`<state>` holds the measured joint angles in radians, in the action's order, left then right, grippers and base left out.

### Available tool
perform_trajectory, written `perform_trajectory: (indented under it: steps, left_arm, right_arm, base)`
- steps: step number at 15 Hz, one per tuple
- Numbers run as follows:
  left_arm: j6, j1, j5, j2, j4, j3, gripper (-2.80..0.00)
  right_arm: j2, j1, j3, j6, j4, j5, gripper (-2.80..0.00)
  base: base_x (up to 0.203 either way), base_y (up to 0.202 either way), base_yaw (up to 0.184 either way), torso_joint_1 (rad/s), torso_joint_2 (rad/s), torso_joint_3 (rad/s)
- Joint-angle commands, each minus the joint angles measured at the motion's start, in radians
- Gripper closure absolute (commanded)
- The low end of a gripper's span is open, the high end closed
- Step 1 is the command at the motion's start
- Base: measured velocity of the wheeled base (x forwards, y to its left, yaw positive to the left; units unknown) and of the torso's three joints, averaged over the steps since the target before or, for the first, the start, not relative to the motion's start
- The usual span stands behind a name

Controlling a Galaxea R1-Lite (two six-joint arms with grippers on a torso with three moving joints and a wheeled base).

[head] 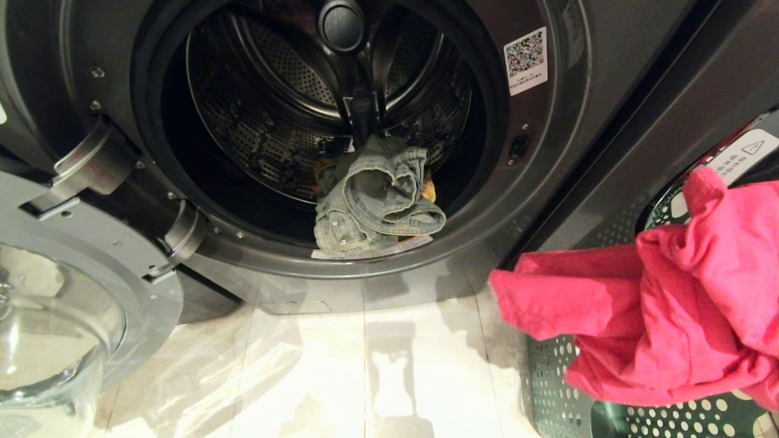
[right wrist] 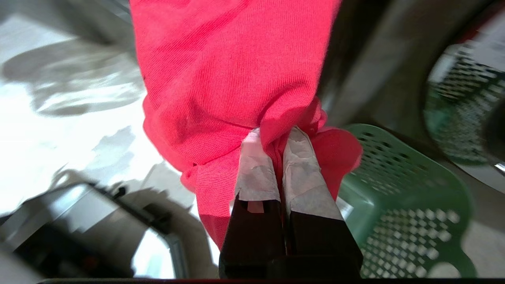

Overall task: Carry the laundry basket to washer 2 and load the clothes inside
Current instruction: Place the clothes into the washing machine

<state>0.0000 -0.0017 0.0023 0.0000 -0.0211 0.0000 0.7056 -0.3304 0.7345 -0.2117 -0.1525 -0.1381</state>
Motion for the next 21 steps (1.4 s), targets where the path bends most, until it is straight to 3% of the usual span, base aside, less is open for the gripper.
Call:
perform_trajectory:
  steps: [1,6,13,16,21]
  left_arm:
    - [0.000,0.000,0.001,0.002,0.000,0.006,0.00]
    - [0.000,0.000,0.001,0.002,0.000,0.006,0.00]
    - [0.000,0.000,0.001,0.002,0.000,0.006,0.00]
    - [0.000,0.000,0.001,0.002,0.000,0.006,0.00]
    - [0.000,0.000,-0.001,0.002,0.000,0.006,0.00]
  right_arm:
    - [0.022,-0.083,0.010,-0.006,-0.018,0.002,0.00]
    - [0.167,-0.172,0.016,-0.018,-0.028,-0.004,0.00]
    - [0.157,-0.174,-0.019,-0.046,-0.022,-0.048,0.00]
    - [0.155,-0.173,-0.074,-0.050,0.043,-0.041,0.00]
    - [0.159,-0.174,-0.114,-0.145,0.096,-0.044,0.00]
  base:
    - [0.000,0.000,0.000,0.000,0.00,0.000]
    - [0.000,0.000,0.000,0.000,0.00,0.000]
    - [0.000,0.000,0.000,0.000,0.00,0.000]
    - [0.000,0.000,0.000,0.000,0.00,0.000]
    - [0.000,0.000,0.000,0.000,0.00,0.000]
